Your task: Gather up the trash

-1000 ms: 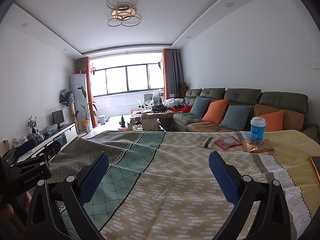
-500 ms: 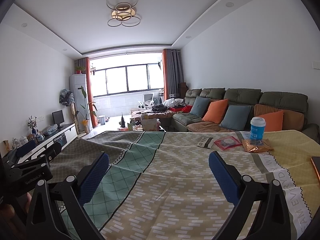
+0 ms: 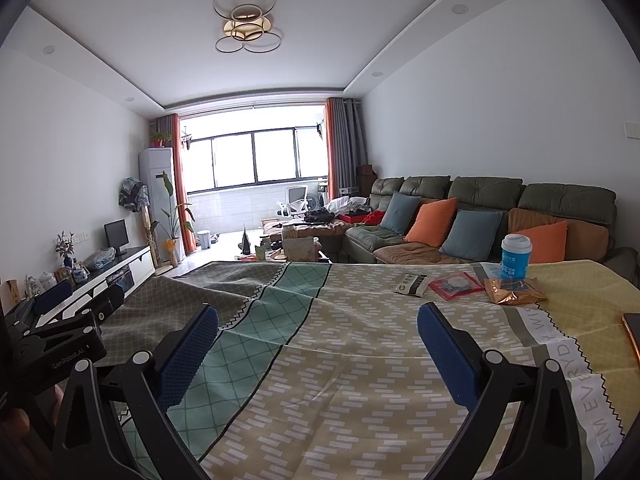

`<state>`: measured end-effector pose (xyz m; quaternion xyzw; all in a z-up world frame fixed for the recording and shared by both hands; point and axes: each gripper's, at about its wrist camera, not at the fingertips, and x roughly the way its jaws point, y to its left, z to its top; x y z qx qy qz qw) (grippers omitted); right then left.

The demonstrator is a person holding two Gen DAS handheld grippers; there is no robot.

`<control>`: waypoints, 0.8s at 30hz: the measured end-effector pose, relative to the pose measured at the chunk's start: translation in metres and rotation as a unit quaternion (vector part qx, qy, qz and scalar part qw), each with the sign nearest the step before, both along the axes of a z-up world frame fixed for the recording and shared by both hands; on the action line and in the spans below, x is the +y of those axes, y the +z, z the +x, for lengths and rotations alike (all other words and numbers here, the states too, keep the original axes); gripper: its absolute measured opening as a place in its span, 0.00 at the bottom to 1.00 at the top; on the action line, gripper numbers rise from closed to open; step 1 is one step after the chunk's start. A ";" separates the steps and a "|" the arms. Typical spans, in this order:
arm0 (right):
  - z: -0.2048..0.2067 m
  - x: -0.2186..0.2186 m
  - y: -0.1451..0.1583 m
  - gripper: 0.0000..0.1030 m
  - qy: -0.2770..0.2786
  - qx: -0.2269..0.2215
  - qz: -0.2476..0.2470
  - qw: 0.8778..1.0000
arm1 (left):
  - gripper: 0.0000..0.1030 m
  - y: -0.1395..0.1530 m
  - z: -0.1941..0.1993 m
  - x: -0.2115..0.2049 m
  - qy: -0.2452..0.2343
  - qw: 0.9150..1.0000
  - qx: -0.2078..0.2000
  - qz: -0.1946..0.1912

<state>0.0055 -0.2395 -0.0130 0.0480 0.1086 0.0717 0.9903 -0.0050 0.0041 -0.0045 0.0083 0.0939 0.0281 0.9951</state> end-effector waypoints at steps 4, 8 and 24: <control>0.000 0.000 0.000 0.96 0.000 -0.001 -0.001 1.000 | 0.97 0.000 0.000 0.000 0.000 1.000 0.000 -0.001; 0.000 0.000 0.000 0.96 0.001 0.000 0.000 1.000 | 0.97 0.000 0.000 0.001 0.000 1.000 0.001 -0.001; 0.001 0.000 0.000 0.96 0.002 0.000 0.000 1.000 | 0.97 0.000 -0.001 0.002 0.000 1.000 0.002 0.000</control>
